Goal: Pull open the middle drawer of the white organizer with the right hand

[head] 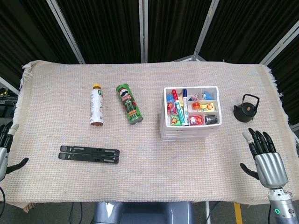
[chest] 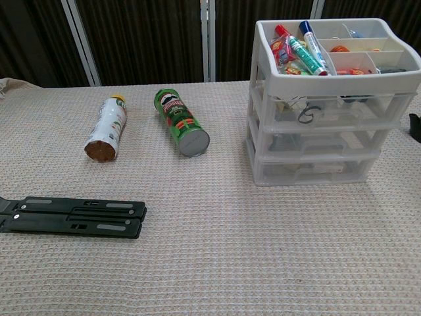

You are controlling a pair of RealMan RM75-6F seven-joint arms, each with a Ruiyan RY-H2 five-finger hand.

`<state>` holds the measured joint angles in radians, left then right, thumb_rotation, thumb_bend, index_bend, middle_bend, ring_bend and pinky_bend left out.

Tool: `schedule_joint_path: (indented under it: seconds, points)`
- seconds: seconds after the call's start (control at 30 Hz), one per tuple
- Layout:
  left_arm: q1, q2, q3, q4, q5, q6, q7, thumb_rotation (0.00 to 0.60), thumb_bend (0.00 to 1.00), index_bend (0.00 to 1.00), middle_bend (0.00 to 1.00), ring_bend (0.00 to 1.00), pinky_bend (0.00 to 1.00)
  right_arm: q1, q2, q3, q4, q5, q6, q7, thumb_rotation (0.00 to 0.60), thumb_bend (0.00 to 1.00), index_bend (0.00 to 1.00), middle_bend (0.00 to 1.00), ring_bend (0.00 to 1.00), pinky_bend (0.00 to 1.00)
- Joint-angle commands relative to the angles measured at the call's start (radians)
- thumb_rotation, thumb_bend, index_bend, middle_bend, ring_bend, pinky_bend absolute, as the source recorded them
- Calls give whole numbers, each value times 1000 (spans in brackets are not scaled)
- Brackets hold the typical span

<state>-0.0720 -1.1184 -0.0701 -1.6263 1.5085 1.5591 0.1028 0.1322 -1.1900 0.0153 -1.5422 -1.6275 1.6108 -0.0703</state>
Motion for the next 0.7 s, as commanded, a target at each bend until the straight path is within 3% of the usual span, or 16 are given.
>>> schedule_joint_path:
  seconds: [0.03,0.7]
  points:
    - [-1,0,-1,0,-2,0,1,600,0,0,0,0,0,-1,1,4,2,-1,1,11,600,86,0,0,0,0]
    - [-7,1,-5,-15,5,0,9,600,0,0,0,0,0,-8,13,13,3,3,-14,57,600,86,0,0,0,0]
